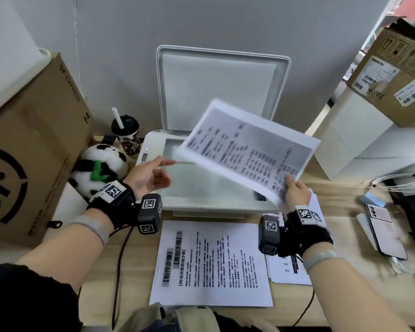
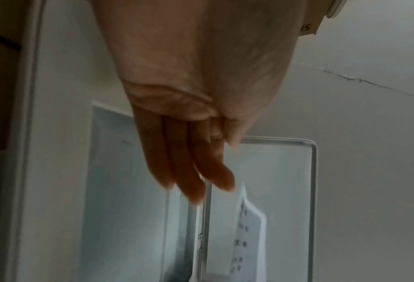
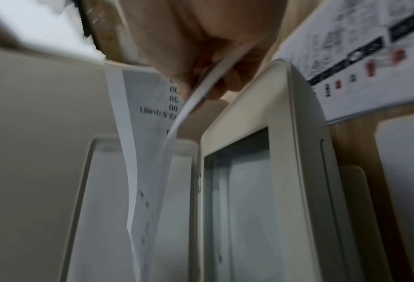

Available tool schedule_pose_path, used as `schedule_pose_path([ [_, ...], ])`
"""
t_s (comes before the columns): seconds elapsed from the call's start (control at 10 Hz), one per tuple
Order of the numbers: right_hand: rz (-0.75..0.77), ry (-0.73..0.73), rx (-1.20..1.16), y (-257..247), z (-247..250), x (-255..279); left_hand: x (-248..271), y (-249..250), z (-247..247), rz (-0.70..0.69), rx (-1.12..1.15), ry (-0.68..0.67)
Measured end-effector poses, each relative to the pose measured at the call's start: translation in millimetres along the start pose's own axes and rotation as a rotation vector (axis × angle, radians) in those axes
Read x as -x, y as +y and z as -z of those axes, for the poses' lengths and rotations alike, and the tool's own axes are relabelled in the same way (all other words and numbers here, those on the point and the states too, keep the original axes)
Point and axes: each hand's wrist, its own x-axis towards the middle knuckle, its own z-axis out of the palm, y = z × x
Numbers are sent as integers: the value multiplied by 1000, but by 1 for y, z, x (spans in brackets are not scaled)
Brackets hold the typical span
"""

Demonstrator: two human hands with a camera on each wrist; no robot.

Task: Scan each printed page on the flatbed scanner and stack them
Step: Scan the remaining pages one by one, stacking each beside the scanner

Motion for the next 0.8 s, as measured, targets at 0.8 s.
schedule_pose_path([
  [0.8, -687, 291, -165, 176, 122, 31, 3, -157, -3, 464, -176, 187],
])
